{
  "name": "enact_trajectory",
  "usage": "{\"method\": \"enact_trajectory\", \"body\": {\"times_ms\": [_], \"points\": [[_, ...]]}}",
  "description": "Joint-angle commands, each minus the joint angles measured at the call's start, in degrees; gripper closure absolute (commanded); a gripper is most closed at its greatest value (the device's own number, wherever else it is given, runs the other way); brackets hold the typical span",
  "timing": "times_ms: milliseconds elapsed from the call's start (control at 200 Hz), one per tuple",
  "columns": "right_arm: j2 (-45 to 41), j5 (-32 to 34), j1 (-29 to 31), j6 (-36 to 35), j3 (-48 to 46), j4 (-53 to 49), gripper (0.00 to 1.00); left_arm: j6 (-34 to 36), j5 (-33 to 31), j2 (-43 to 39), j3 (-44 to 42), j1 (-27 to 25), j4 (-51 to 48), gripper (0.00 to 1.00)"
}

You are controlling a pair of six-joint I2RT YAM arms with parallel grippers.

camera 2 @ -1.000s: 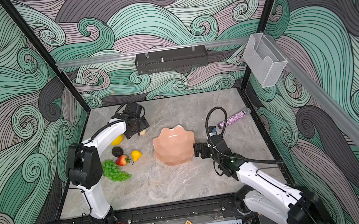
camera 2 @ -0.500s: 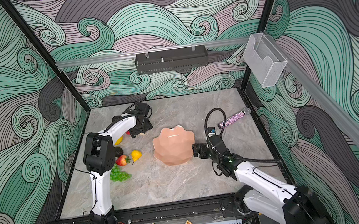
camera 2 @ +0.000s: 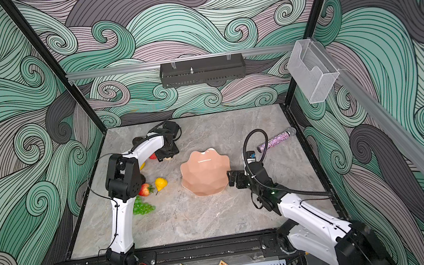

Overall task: Place and organize the fake fruits in the fruit bowl
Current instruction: 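Release the bowl with the right gripper while the left gripper grasps the cream pear, then carry the cream pear over the bowl with the left gripper while right takes it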

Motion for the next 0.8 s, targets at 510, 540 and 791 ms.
{"method": "enact_trajectory", "body": {"times_ms": [510,540,791], "points": [[-8.1,-1.7,0.0,5.7,13.0,-22.0,0.01,9.1,3.7,-26.8,-21.2,-2.8,14.6,0.44],[-8.1,-2.5,0.0,6.4,14.0,-22.7,0.01,10.3,4.2,-29.4,-23.0,-3.2,15.8,0.44],[-5.5,-14.1,0.1,12.9,20.9,-25.5,0.01,18.8,6.7,-48.0,-36.3,-11.5,27.1,0.46]]}}
